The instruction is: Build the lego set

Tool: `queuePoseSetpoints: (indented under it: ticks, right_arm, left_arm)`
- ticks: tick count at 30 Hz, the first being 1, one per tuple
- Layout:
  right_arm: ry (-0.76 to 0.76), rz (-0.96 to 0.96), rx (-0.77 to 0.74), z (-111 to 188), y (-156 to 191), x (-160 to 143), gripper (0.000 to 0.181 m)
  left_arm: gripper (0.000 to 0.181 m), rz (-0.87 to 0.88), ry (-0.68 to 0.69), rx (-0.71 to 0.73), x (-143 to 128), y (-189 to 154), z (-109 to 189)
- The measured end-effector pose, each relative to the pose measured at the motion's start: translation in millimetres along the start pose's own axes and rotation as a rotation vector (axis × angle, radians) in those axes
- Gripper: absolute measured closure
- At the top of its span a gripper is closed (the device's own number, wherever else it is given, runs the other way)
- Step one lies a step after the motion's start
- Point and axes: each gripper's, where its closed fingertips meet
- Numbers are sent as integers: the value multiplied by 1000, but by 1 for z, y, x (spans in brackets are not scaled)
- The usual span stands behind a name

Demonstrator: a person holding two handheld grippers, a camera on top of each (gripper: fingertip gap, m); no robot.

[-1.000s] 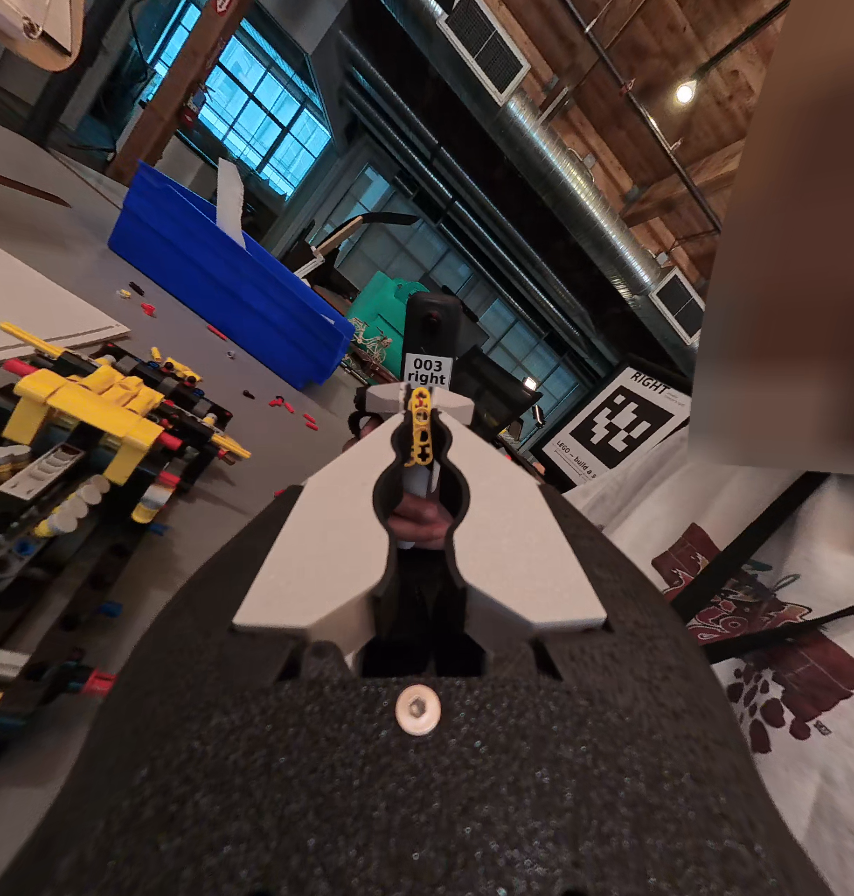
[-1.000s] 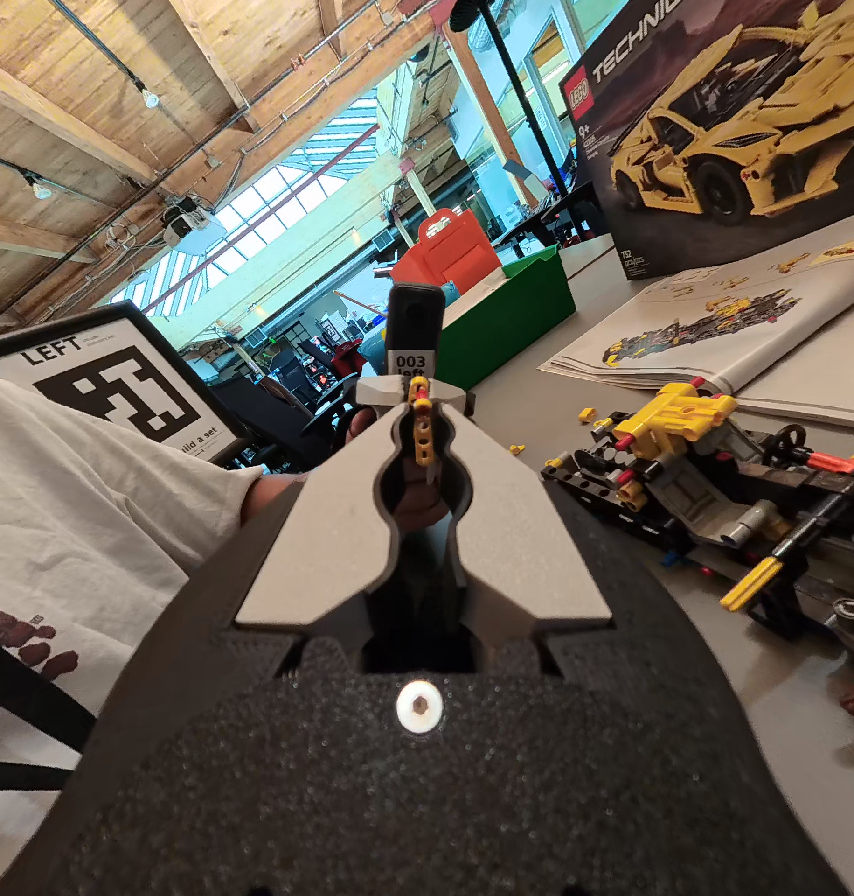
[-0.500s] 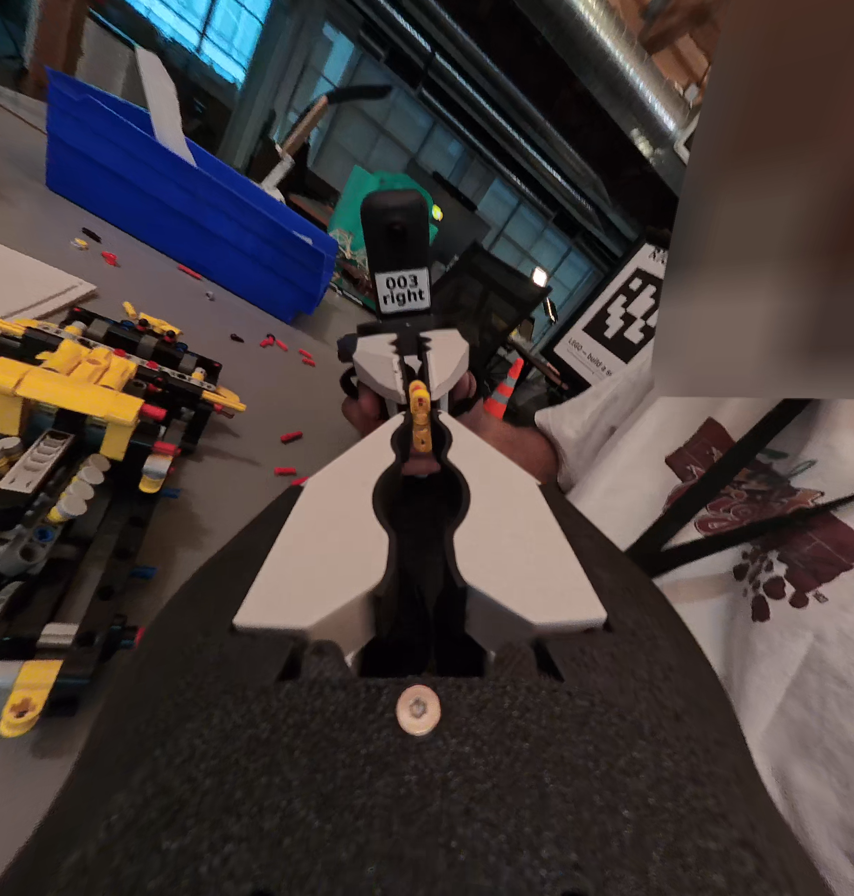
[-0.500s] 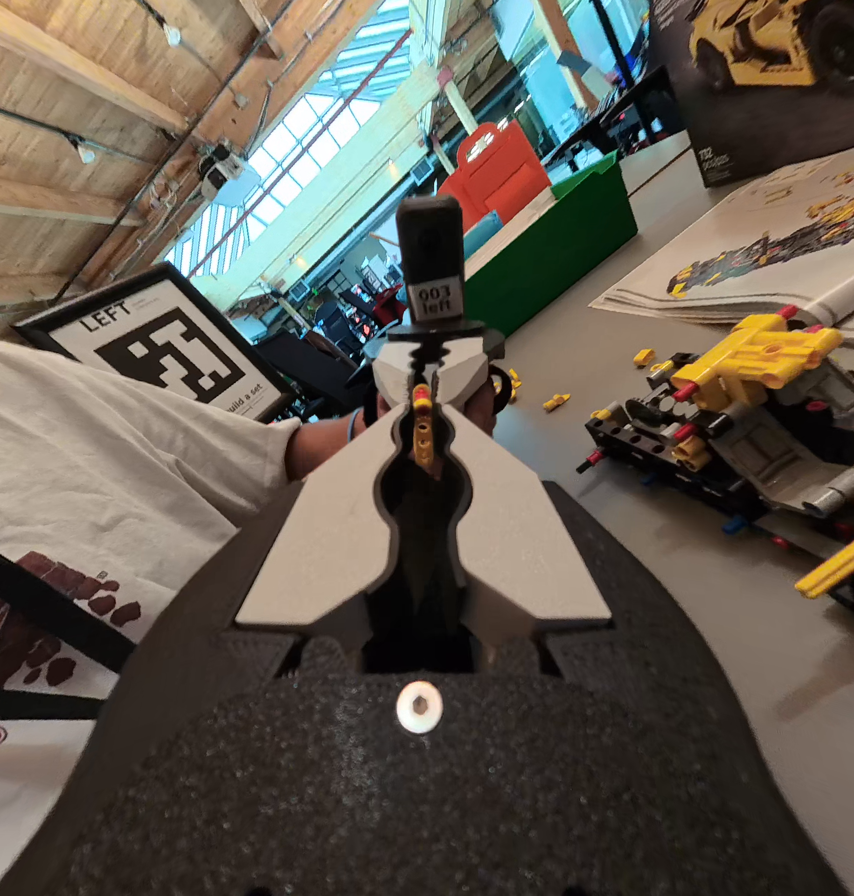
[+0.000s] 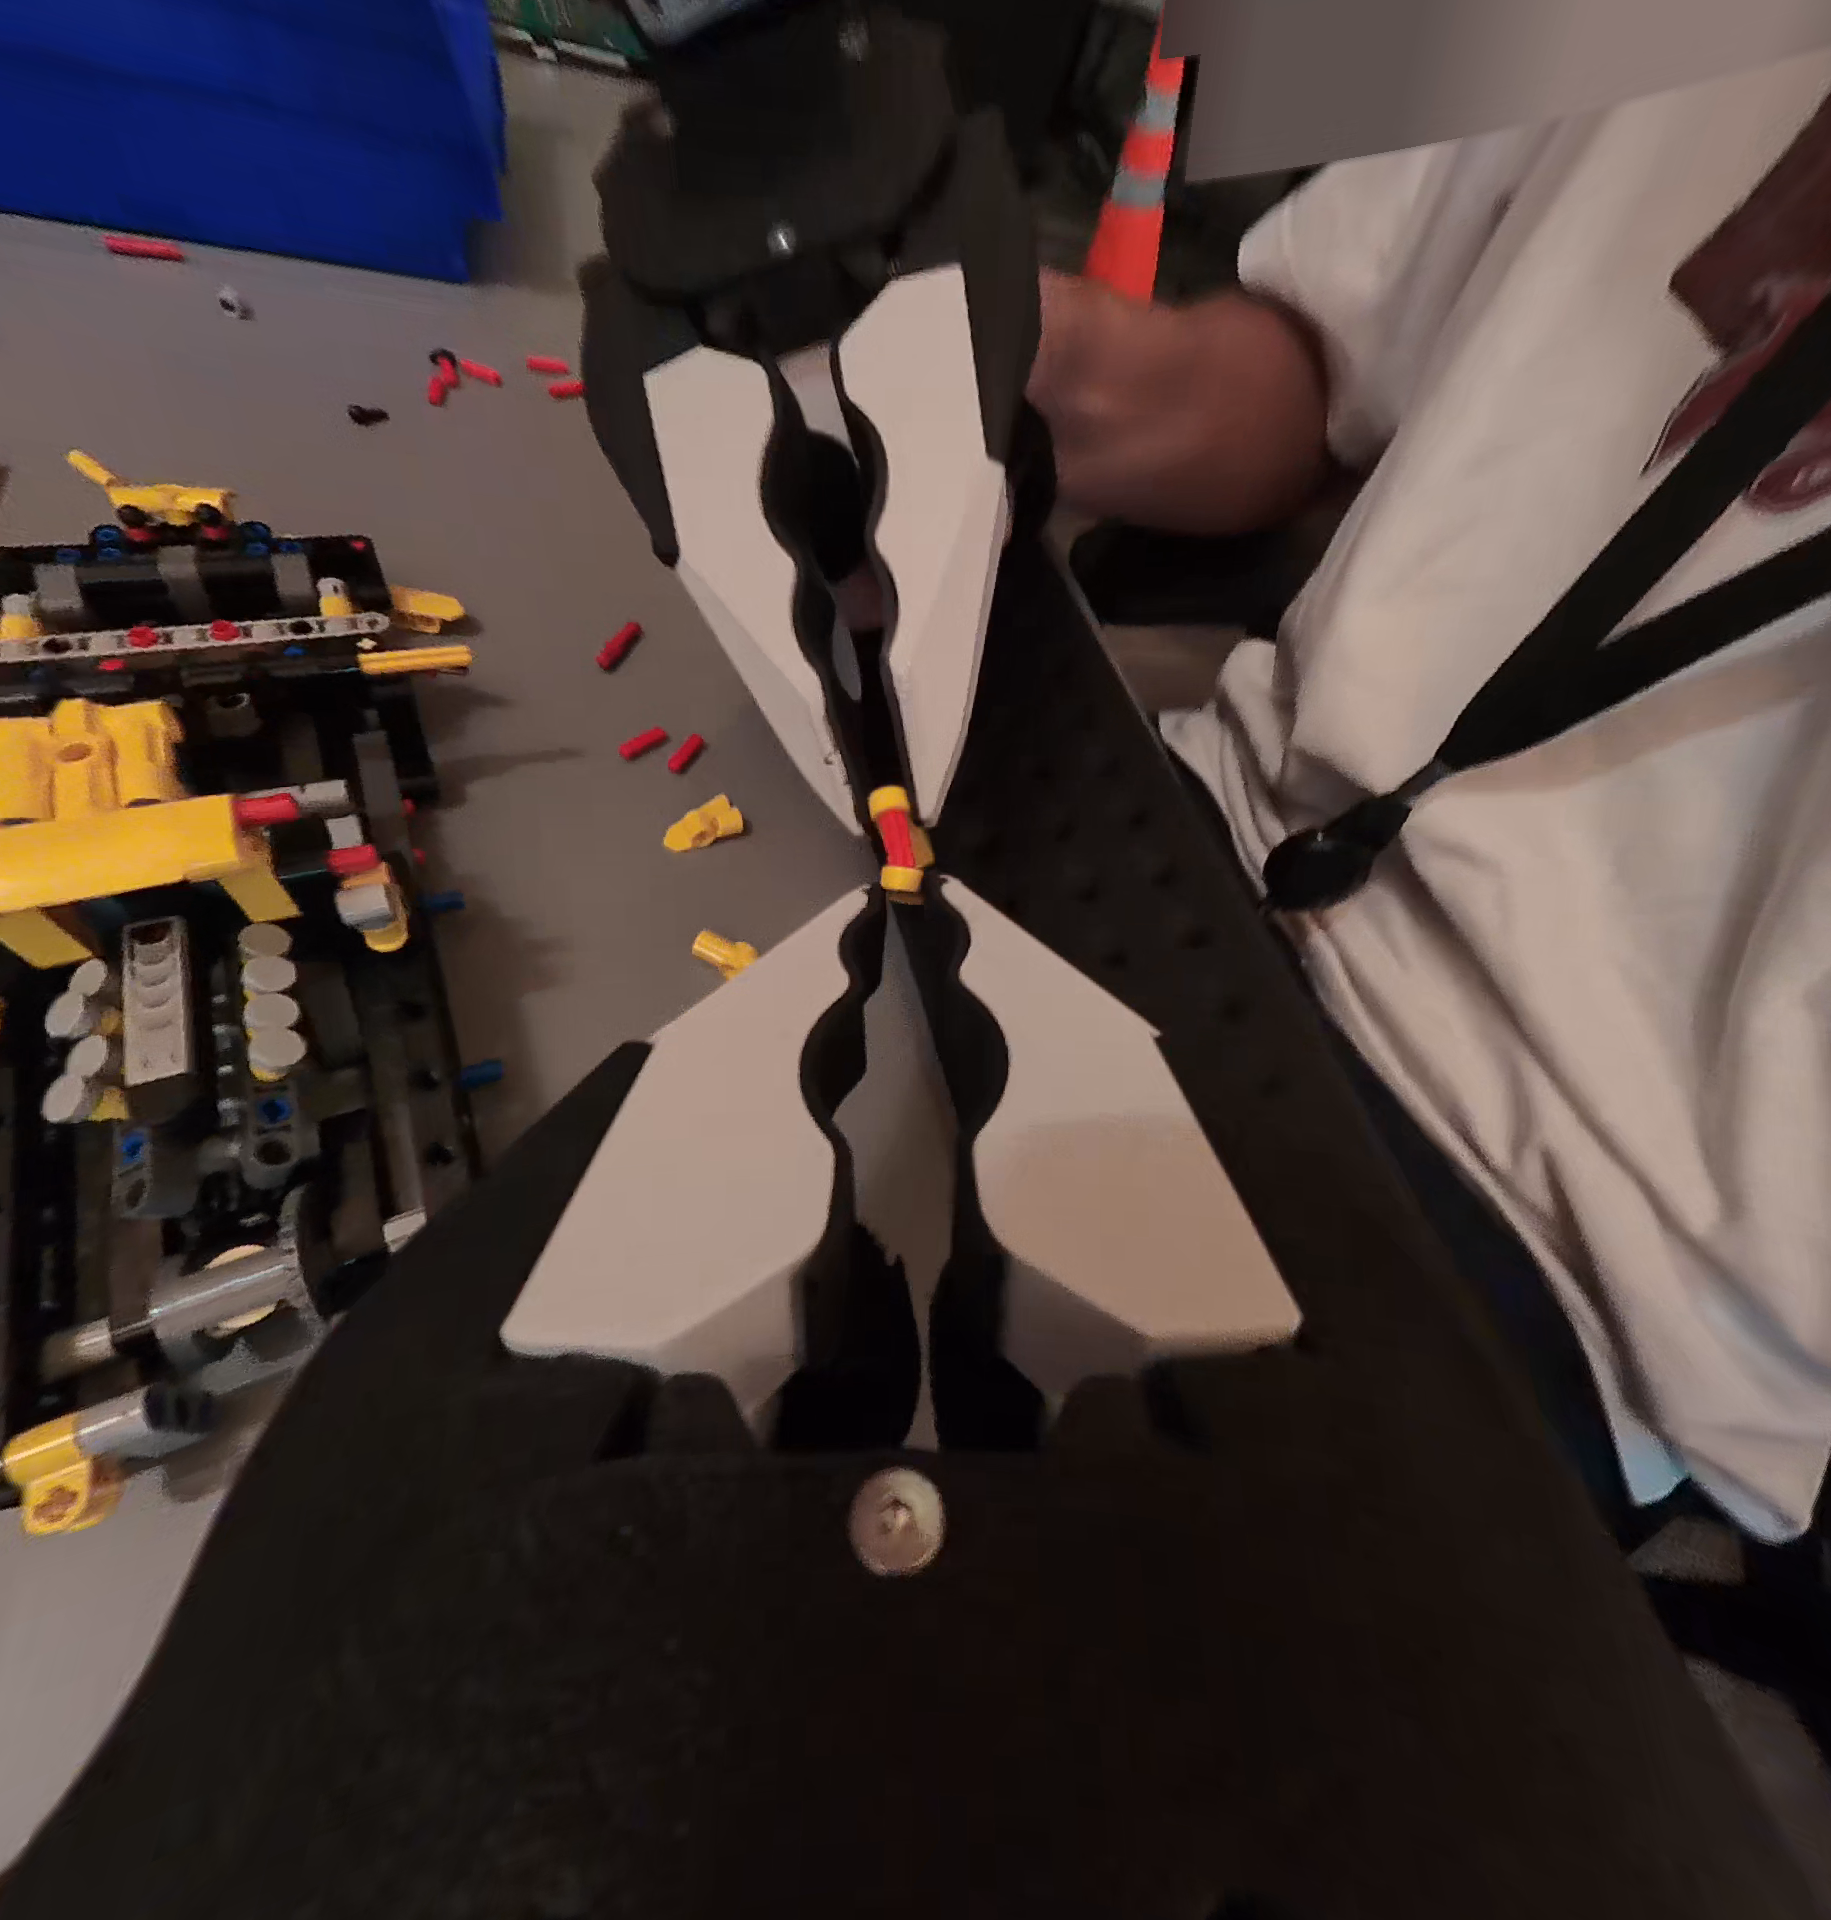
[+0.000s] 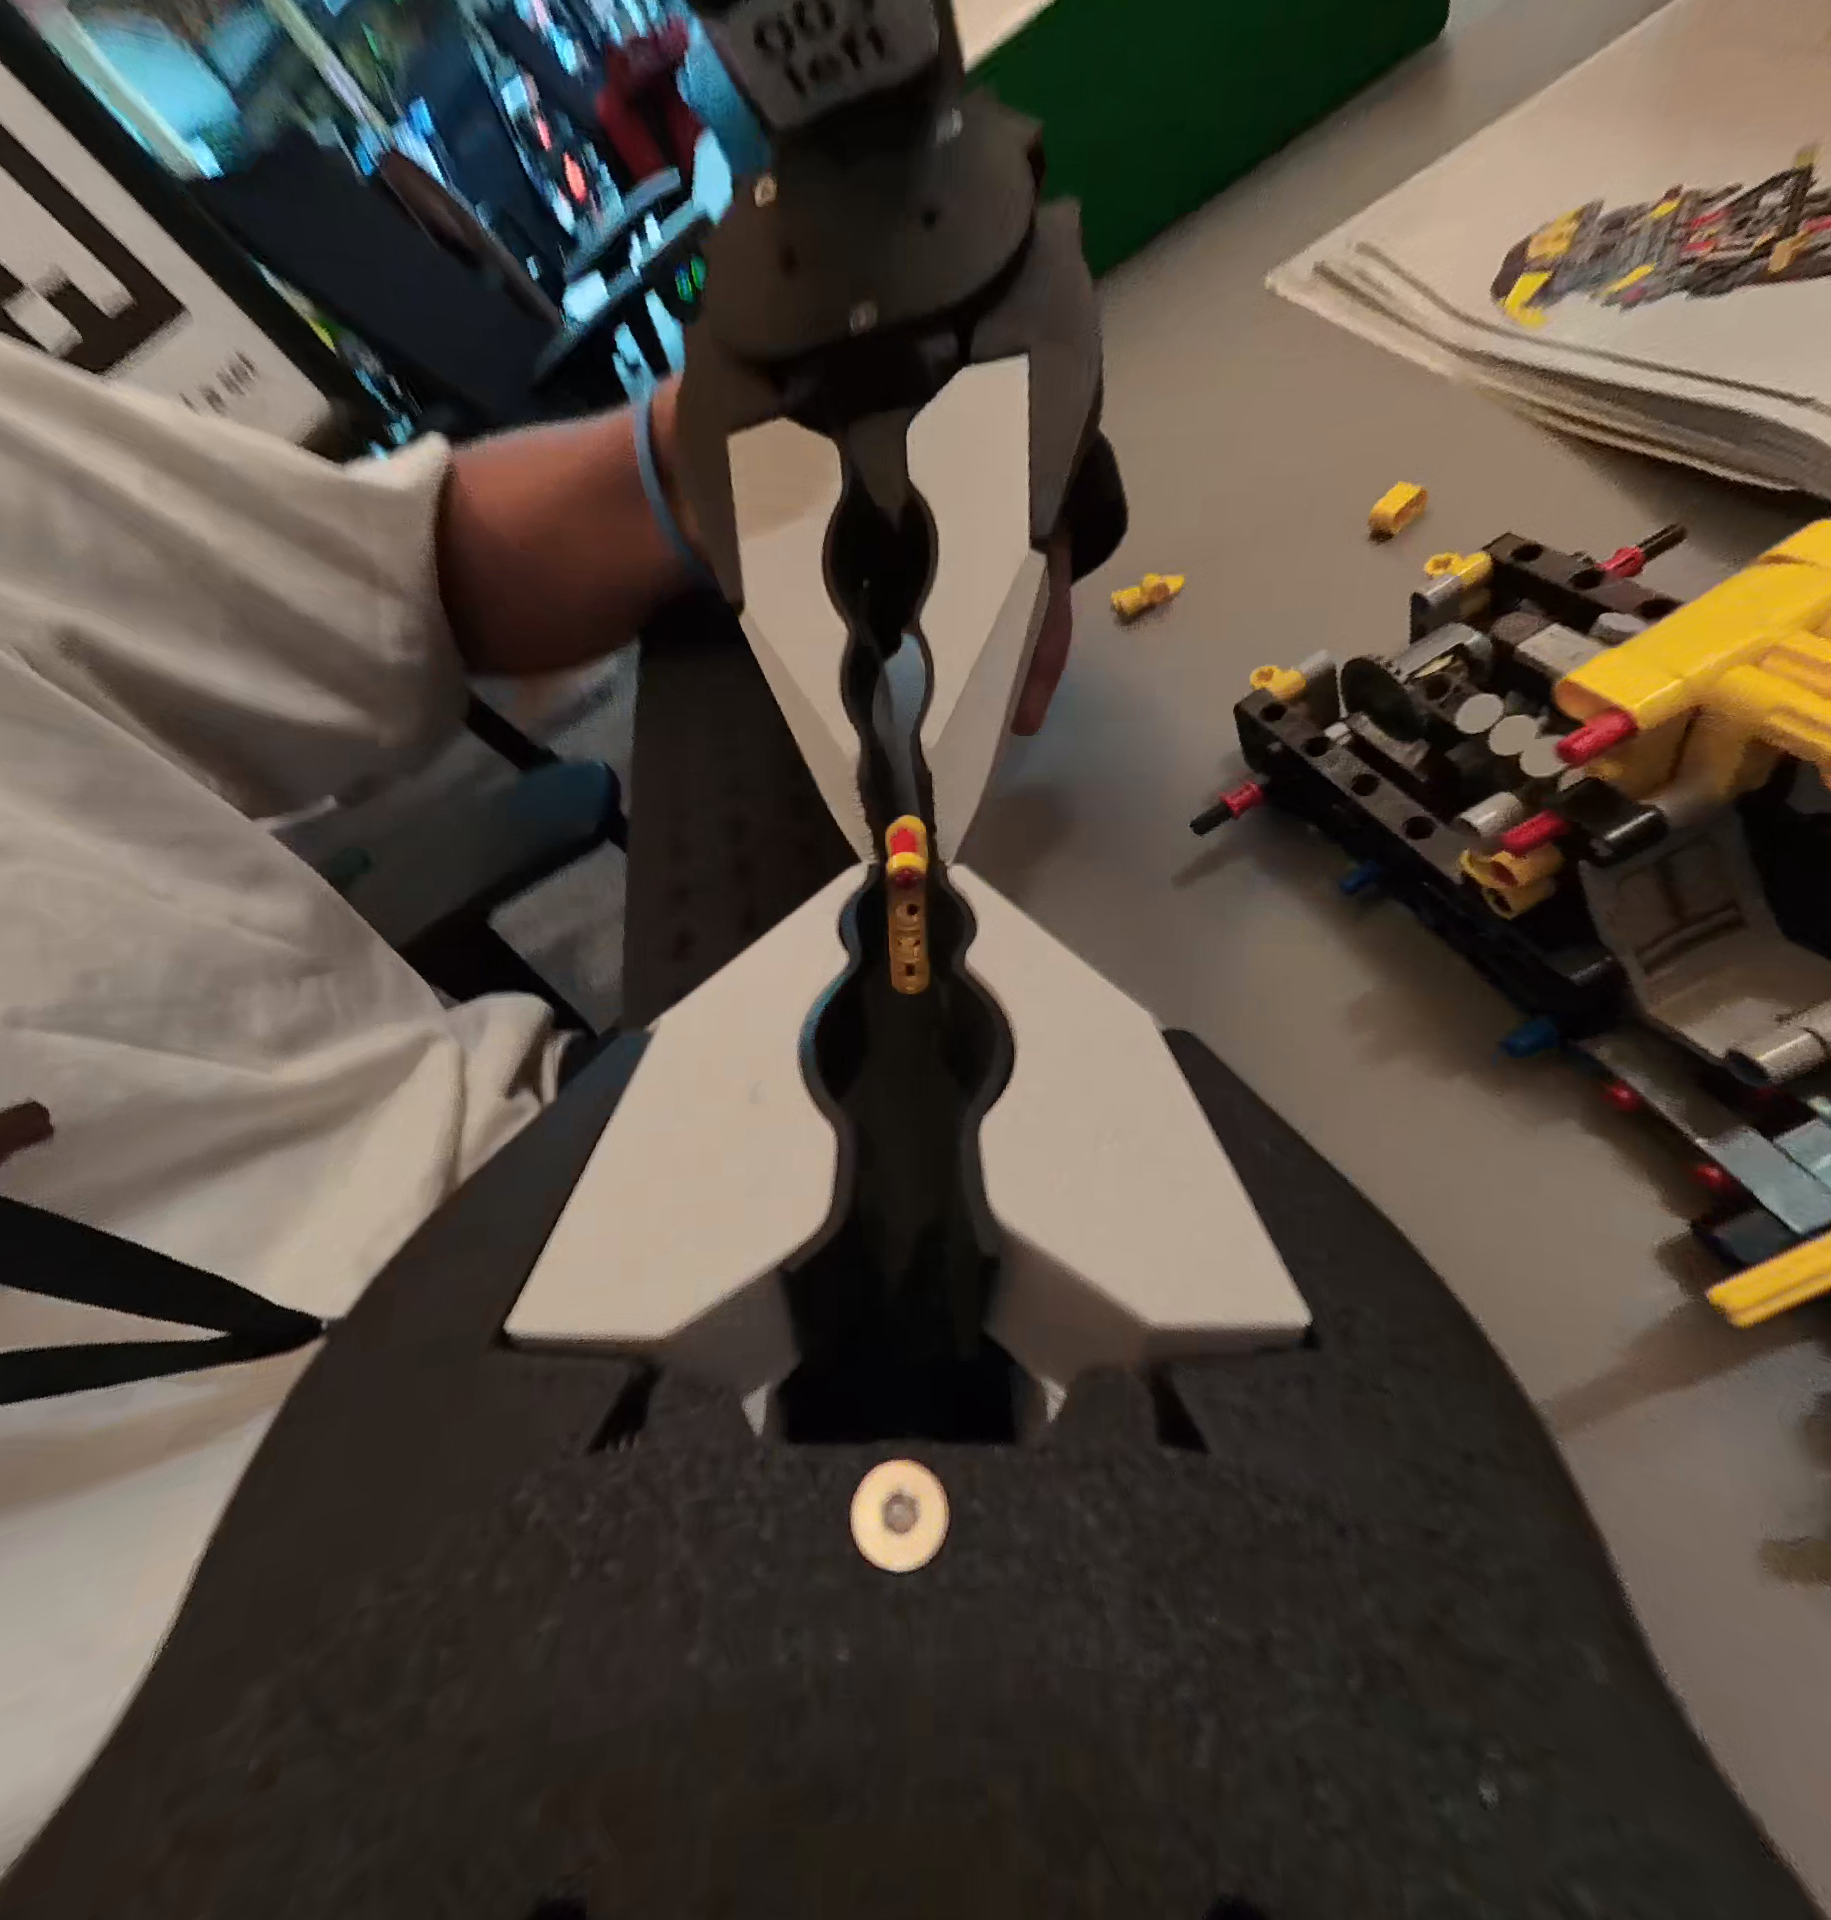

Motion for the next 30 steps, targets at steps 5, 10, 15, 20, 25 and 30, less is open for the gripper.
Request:
queuePoseSetpoints:
  ticks: [5, 10, 15, 20, 25, 30]
  right_arm:
    - [165, 130, -88, -4, -5, -10, 175]
    - [203, 232, -177, -3, -9, -9, 174]
    - [250, 334, -293, -5, -16, -15, 174]
    - [338, 424, -279, -32, -11, -41, 174]
    - [180, 273, -298, 1, -33, -23, 174]
    - [20, 260, -340, 19, -44, -2, 174]
  left_arm:
    - [175, -74, 78, 23, -12, 1, -5]
    - [181, -63, 68, 44, -13, 2, -6]
    - [181, -63, 85, 67, -17, 2, -9]
    - [181, -145, 30, 107, 8, -3, -7]
    - [181, -75, 32, 236, -10, 17, 30]
    - [159, 127, 189, 458, -47, 41, 38]
Point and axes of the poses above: each gripper's, where its closed fingertips meet, z back along the fingers, x out of its top, y = z × x across the jaws, and after that the axes turned 7 degrees about x, right-handed
